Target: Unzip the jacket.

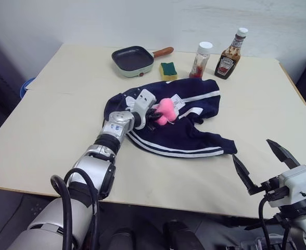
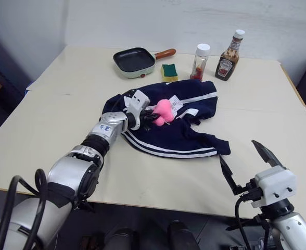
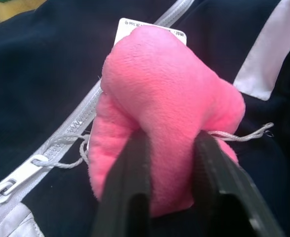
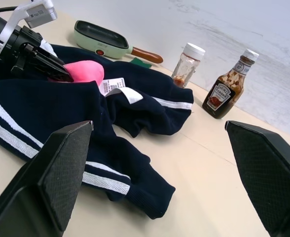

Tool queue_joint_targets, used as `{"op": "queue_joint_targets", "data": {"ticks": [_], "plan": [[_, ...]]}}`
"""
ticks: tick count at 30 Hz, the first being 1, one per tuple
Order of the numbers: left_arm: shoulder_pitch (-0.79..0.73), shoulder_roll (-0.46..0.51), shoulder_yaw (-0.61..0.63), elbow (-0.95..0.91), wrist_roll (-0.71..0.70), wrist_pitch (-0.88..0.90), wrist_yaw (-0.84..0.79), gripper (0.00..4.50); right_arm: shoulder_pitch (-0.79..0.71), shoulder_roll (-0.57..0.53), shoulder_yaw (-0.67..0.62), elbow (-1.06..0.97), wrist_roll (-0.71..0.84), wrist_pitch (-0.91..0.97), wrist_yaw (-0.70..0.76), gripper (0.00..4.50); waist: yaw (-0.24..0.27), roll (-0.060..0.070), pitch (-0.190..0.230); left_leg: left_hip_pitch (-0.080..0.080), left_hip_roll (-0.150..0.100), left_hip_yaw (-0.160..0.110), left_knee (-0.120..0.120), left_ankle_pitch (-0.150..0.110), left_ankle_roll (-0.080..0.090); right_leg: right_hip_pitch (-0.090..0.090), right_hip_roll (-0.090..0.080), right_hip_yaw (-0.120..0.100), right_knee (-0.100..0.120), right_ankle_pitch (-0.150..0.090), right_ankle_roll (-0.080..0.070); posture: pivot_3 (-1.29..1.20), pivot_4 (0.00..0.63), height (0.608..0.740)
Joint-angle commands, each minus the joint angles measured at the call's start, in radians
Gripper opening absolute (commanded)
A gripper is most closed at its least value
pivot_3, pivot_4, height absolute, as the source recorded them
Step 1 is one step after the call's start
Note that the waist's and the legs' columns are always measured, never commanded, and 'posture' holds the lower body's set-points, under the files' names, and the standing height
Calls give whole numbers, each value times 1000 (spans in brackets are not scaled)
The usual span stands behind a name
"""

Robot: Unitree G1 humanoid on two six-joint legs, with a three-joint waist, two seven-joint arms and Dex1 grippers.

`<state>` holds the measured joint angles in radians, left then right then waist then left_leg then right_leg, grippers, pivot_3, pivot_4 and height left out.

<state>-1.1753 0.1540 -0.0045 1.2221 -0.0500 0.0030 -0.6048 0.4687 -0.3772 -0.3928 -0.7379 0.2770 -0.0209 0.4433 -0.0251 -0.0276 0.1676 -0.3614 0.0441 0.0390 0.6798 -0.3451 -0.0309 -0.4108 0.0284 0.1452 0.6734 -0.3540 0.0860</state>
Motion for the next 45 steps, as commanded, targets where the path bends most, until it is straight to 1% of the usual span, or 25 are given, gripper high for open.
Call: {"op": "queue_joint_targets", "data": {"ticks": [1,4,6,8,10,12,13,15,17,18,19,21,23,24,28,30,33,34,36,38,39,42,44,45], "plan": [[5,1,174,-75,-171,-74,-47,20,-25,2,7,-29,7,-27,-3,4500,0,0,0,0,0,0,0,0,0,0,0,0,0,0,0,0,150,740],[56,41,311,-205,-316,-85,-122,20,-78,-21,61,-26,9,-21,26,4500,-11,0,0,-2,1,1,1,1,-2,-3,1,0,3,0,0,0,150,740],[145,111,379,-363,-377,-2,-94,20,-136,-61,125,-14,7,-16,79,4500,-19,0,0,-2,2,2,1,2,-3,-5,1,0,6,0,0,0,150,740],[240,174,402,-508,-389,78,-41,20,-177,-99,174,0,5,-18,129,4500,-32,1,0,0,3,2,0,2,-4,-5,2,1,8,0,0,0,150,740],[324,228,414,-624,-381,134,14,20,-209,-130,209,15,5,-22,168,4500,-33,1,0,2,4,1,0,1,-5,-5,1,2,9,0,-1,0,150,740],[416,311,442,-713,-344,179,105,20,-247,-160,247,31,15,-21,211,4500,-28,0,0,2,5,-1,1,1,-5,-4,-1,1,10,0,-1,0,150,740],[467,379,461,-722,-311,182,143,20,-266,-173,267,44,21,-22,235,4500,-25,0,0,2,5,-2,2,1,-5,-3,-1,0,9,0,-1,0,150,740],[531,471,481,-707,-271,184,187,20,-285,-180,285,65,26,-28,256,4500,-23,-4,-1,2,4,-3,3,1,-5,-3,-3,-2,9,0,-1,0,150,740],[575,534,486,-671,-243,170,215,20,-289,-175,286,89,26,-41,265,4500,-11,-6,-2,1,4,-4,3,1,-5,-2,-4,-4,8,-1,-1,0,150,740],[596,559,487,-652,-240,170,203,20,-285,-172,281,103,25,-51,269,4500,-3,-6,-2,1,4,-5,3,1,-4,-2,-5,-5,8,-1,-1,0,150,740],[613,581,479,-636,-227,164,196,628,-281,-169,273,114,24,-58,268,4500,2,-6,-2,1,4,-5,3,1,-4,-1,-6,-7,7,-1,-1,0,150,740],[627,597,481,-619,-244,178,163,1170,-274,-164,253,132,29,-66,262,4500,11,-7,-2,2,2,-5,3,0,-3,-1,-11,-13,7,-1,-1,0,150,740],[631,605,476,-619,-250,192,156,1846,-271,-160,240,139,23,-71,248,4500,20,-7,-3,2,0,-5,3,-1,1,-1,-17,-24,7,-1,-2,0,150,740],[628,607,473,-618,-252,199,152,2159,-267,-161,230,142,22,-67,242,4500,22,-7,-3,2,0,-5,3,-1,1,-1,-21,-33,7,-1,-2,0,150,740],[618,614,469,-624,-260,201,129,3449,-252,-175,200,153,29,-53,239,4500,21,-8,-3,2,-1,-5,3,-2,2,-1,-22,-37,7,-1,-2,0,150,740],[636,635,458,-666,-263,153,57,4054,-224,-194,160,148,40,-44,254,4500,20,-8,-3,2,-1,-5,3,-2,2,-1,-22,-37,7,-1,-2,0,150,740],[660,674,460,-720,-268,65,-53,4054,-186,-223,102,136,59,-25,268,4500,15,-8,-3,2,-1,-5,3,-2,2,-1,-22,-37,7,-1,-2,0,150,740],[664,693,462,-741,-283,31,-114,4242,-166,-247,72,138,56,-15,282,4500,13,-8,-3,2,-1,-4,2,-2,2,-1,-22,-37,7,-1,-2,0,150,740],[679,734,421,-785,-292,-34,-266,4470,-133,-302,26,162,35,-10,324,4500,9,-7,-3,2,0,-4,2,-3,2,-1,-22,-37,6,-1,-2,0,150,740],[699,768,290,-830,-225,-129,-422,4470,-137,-348,14,217,-2,-31,350,4500,1,-8,-3,3,-1,-4,2,-3,2,0,-22,-37,6,-1,-2,0,150,740],[698,770,240,-841,-205,-154,-472,4470,-150,-364,20,243,-16,-35,354,4500,0,-7,-3,6,-1,-4,1,-3,4,3,-22,-37,4,-1,-3,0,150,740],[649,725,105,-850,-157,-198,-560,4470,-230,-418,78,336,-63,-32,383,4500,-1,-2,-3,11,-2,-4,1,-5,7,11,-23,-37,1,-1,-3,0,150,740],[597,667,30,-816,-113,-227,-572,4470,-290,-435,117,396,-104,-29,385,4500,-3,0,-3,12,-2,-3,1,-5,8,12,-23,-36,0,-1,-3,0,150,740],[565,623,-6,-787,-89,-233,-561,4470,-327,-446,152,439,-124,-32,404,4500,-4,0,-2,12,-3,-3,1,-5,8,12,-22,-36,1,-1,-3,0,150,740]]}}
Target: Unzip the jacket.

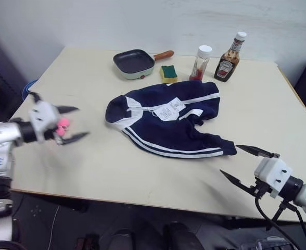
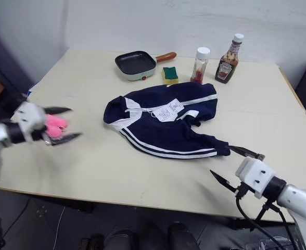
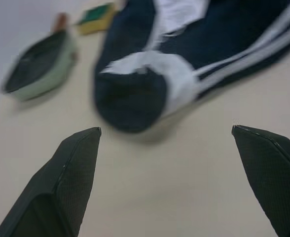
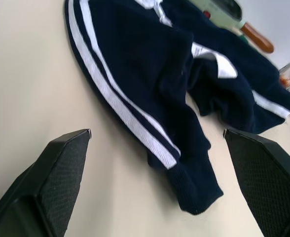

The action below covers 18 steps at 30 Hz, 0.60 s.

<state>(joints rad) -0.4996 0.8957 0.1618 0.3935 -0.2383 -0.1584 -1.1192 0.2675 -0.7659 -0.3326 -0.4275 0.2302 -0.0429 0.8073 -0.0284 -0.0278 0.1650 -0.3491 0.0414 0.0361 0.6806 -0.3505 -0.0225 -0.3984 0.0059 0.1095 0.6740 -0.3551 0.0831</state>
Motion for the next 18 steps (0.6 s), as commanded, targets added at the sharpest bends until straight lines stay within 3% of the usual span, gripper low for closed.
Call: {"op": "queue_joint_targets", "data": {"ticks": [1,6,8,11,13,18], "plan": [[-144,-163,-210,80,130,-80,-32,4470,-170,-63,130,181,-107,-11,45,4500,-1,-1,1,0,0,0,0,0,0,0,1,0,0,0,0,0,150,740],[-278,-294,-310,318,264,-209,64,4470,-368,-49,244,402,-185,-56,45,4500,-5,-1,1,-7,0,3,2,0,1,-11,2,3,3,0,1,0,150,740],[-333,-342,-328,406,301,-236,124,4500,-437,-49,271,484,-211,-76,41,4129,-7,-1,1,-10,0,5,3,1,-1,-15,2,5,4,0,1,0,150,740],[-381,-372,-370,501,365,-293,155,3869,-516,-49,299,588,-234,-96,41,3207,-5,-1,1,-10,0,5,3,2,-3,-15,1,5,5,0,1,0,150,740],[-402,-391,-371,540,371,-298,172,3105,-555,-47,312,644,-246,-117,43,2334,-5,-1,1,-9,0,5,3,2,-4,-15,1,5,6,0,1,0,150,740],[-418,-420,-380,580,396,-324,207,1912,-594,-47,335,696,-218,-154,98,947,-3,-1,1,-8,0,5,4,3,-4,-15,0,5,7,1,1,0,150,740]]}}
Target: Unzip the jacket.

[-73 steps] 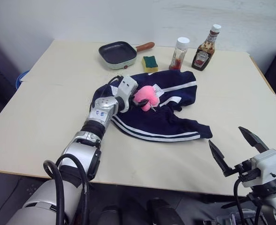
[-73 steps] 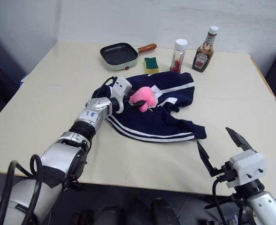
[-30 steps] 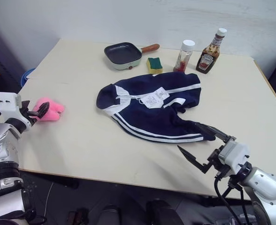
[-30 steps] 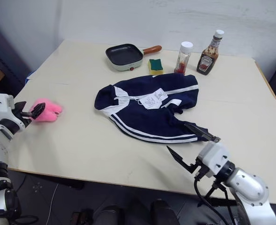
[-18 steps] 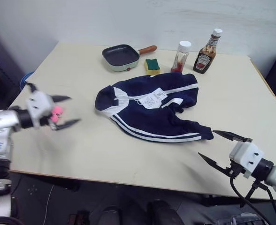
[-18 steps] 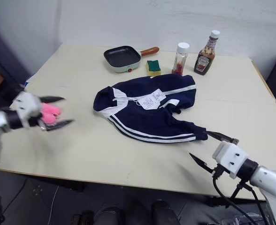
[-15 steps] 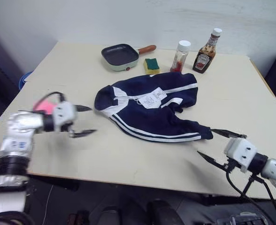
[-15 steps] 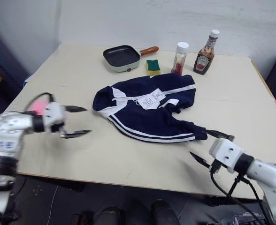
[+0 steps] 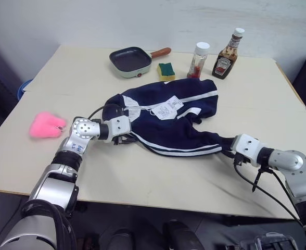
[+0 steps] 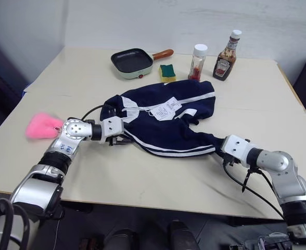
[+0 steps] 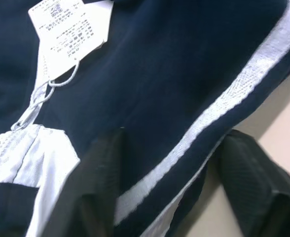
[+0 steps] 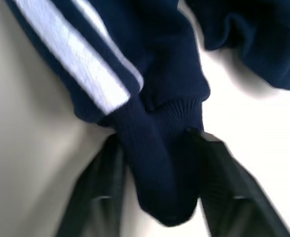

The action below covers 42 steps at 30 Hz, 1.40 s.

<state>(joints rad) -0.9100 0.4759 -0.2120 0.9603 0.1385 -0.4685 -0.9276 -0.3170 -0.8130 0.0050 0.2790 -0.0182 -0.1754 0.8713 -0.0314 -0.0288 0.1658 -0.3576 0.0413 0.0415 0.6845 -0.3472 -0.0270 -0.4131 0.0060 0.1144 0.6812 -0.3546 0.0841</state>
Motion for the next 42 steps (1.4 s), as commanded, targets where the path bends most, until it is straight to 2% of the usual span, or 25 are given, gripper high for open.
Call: {"op": "queue_joint_targets", "data": {"ticks": [1,3,6,10,15,17,21,23,24,26,28,30,32,33,35,36,40,42], "plan": [[-1,1,-2,8,11,-12,6,1591,-3,-1,-5,-23,48,-13,53,608,1,0,0,0,0,0,0,0,0,0,0,0,0,0,0,0,150,740],[31,17,16,-20,-22,-5,-41,959,50,-23,-11,-108,116,25,135,0,1,0,0,0,0,0,0,0,0,0,0,0,1,0,0,0,150,740],[93,61,48,-70,-84,-6,-128,29,172,-64,-41,-297,263,106,264,0,0,1,0,0,2,-1,-1,0,-1,0,0,-2,1,0,0,0,150,740],[250,178,100,-219,-236,23,-364,29,392,-156,-95,-606,420,267,350,0,-18,3,0,0,4,0,-2,0,-2,0,1,-4,2,0,0,0,150,740],[370,298,153,-319,-320,60,-477,29,581,-186,-126,-890,521,406,326,0,-24,2,0,5,6,-3,-2,-3,1,5,1,-8,2,-1,-2,0,150,740],[399,332,169,-333,-334,64,-498,29,624,-177,-118,-966,536,440,306,0,-22,2,0,5,5,-4,-2,-3,1,6,1,-9,1,-1,-2,0,150,740],[407,374,186,-266,-305,-28,-485,29,614,-94,-41,-1004,498,448,211,0,-22,-2,-1,4,5,-4,-2,-3,1,5,1,-9,0,-1,-2,0,150,740],[401,391,190,-225,-285,-75,-466,29,605,-22,-70,-991,543,484,123,0,-23,-2,-1,4,5,-5,-2,-3,1,5,1,-10,0,-1,-3,0,150,740],[399,400,191,-222,-296,-44,-481,9,605,8,-111,-978,573,478,103,270,-23,-2,-1,4,5,-5,-2,-3,1,5,1,-10,0,-1,-3,0,150,740],[401,414,202,-239,-334,41,-512,480,651,-15,-218,-969,667,541,134,779,-23,-1,-1,4,5,-4,-2,-3,1,5,1,-10,0,-1,-3,0,150,740],[429,453,201,-316,-388,189,-592,985,696,-53,-335,-952,693,566,175,1471,-22,-2,-1,4,4,-4,-2,-4,2,5,0,-10,0,-1,-3,0,150,740],[459,489,200,-390,-410,251,-637,1566,711,-83,-444,-928,752,610,200,2124,-23,-2,0,3,5,-4,-2,-4,3,5,0,-10,-1,-1,-3,0,150,740],[479,515,212,-460,-435,308,-654,2091,683,-128,-495,-881,809,663,234,2712,-24,-2,0,3,5,-4,-3,-4,3,5,0,-10,-1,-1,-3,0,150,740],[489,527,216,-492,-449,343,-655,2131,664,-144,-506,-860,836,690,242,3046,-23,-2,0,3,5,-5,-3,-4,3,5,0,-10,-1,-1,-3,0,150,740],[500,535,226,-539,-474,399,-644,2131,589,-146,-496,-814,863,722,206,3628,-23,-2,0,4,5,-5,-3,-4,3,6,0,-10,-2,-1,-3,0,150,740],[504,538,230,-568,-494,445,-639,2131,519,-131,-445,-770,825,716,172,3918,-23,-2,0,4,5,-5,-3,-4,3,6,0,-10,-1,-1,-3,0,150,740],[521,541,240,-665,-545,551,-622,2918,265,-57,-256,-588,717,726,102,3971,-27,-2,0,4,5,-5,-3,-4,3,6,0,-10,-2,-1,-3,0,150,740],[516,508,255,-694,-558,550,-579,3423,147,-12,-152,-469,579,672,40,3971,-28,0,1,2,5,-5,-3,-4,3,3,0,-10,-2,-1,-3,0,150,740]]}}
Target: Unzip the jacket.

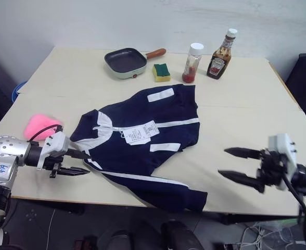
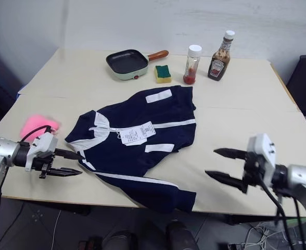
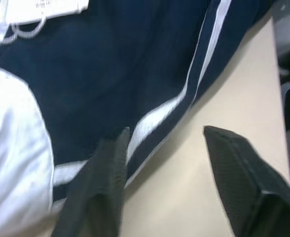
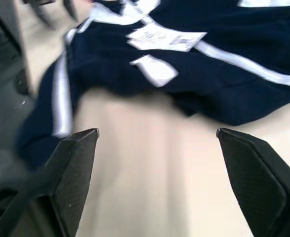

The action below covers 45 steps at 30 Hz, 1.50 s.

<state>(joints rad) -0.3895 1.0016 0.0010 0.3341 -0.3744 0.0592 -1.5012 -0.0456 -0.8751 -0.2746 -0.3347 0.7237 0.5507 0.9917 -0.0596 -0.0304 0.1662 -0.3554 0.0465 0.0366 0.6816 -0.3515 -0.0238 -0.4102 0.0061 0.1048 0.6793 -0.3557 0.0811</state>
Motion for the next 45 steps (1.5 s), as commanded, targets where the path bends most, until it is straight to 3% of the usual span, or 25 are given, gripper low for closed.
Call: {"op": "queue_joint_targets", "data": {"ticks": [1,3,7,9,13,22,25,30,35,37,40,42,45], "plan": [[-13,-46,48,-84,-50,15,27,3746,-190,77,185,215,-227,-67,-109,3971,1,2,1,-1,0,0,0,0,0,-2,0,0,0,0,0,0,150,740],[-26,-92,56,-112,-57,32,71,4290,-286,132,252,325,-301,-86,-140,3971,3,3,2,-2,-1,1,0,0,0,-3,0,0,0,0,0,0,150,740],[-36,-162,55,-139,-38,38,133,4290,-418,230,300,509,-376,-97,-190,3971,4,3,2,-5,-1,1,1,0,-1,-6,-1,0,2,0,0,0,150,740],[-32,-180,49,-142,-29,33,144,4290,-449,257,314,554,-378,-127,-144,3971,2,4,2,-7,-1,1,1,1,-1,-8,-1,0,2,0,0,0,150,740],[-29,-211,33,-129,-5,10,164,4329,-447,294,297,489,-239,-36,18,3038,1,4,2,-15,-1,1,4,4,-7,-15,-1,0,5,0,0,0,150,740],[-30,-300,-16,-33,84,-77,217,4329,-456,274,171,427,-89,189,3,35,3,4,2,-15,-1,1,6,4,-5,-17,-1,-1,11,0,0,0,150,740],[-29,-318,-18,-20,98,-103,224,4329,-427,183,129,352,-28,310,33,35,6,4,2,-16,-1,1,6,4,-6,-18,-2,-1,10,0,0,0,150,740],[-25,-360,-30,-24,105,-140,236,4329,-548,103,-34,382,93,535,-89,35,6,4,2,-17,-2,0,7,3,-4,-17,-3,-2,10,0,0,0,150,740],[-24,-381,-33,-22,107,-152,237,4329,-640,64,9,429,65,686,-181,35,4,5,2,-16,-2,0,6,3,-2,-18,-3,-2,10,0,0,0,150,740],[-20,-387,-41,-19,112,-162,237,4329,-619,108,70,440,-25,609,-250,547,3,5,2,-16,-2,0,5,3,-2,-18,-3,-2,10,0,0,0,150,740],[-11,-387,-48,-26,120,-172,237,4329,-503,145,185,377,-184,345,-260,1297,3,3,1,-16,-2,0,5,3,-2,-18,-3,-2,9,0,0,0,150,740],[-10,-381,-39,-33,114,-165,240,4329,-403,130,189,325,-263,117,-202,2032,7,5,2,-17,-2,0,5,3,-2,-18,-3,-2,9,0,0,0,150,740],[-1,-366,-26,-34,107,-157,238,4329,-267,67,154,297,-337,-64,-154,2966,10,6,3,-19,-4,0,5,3,-1,-20,-4,-2,9,0,0,0,150,740]]}}
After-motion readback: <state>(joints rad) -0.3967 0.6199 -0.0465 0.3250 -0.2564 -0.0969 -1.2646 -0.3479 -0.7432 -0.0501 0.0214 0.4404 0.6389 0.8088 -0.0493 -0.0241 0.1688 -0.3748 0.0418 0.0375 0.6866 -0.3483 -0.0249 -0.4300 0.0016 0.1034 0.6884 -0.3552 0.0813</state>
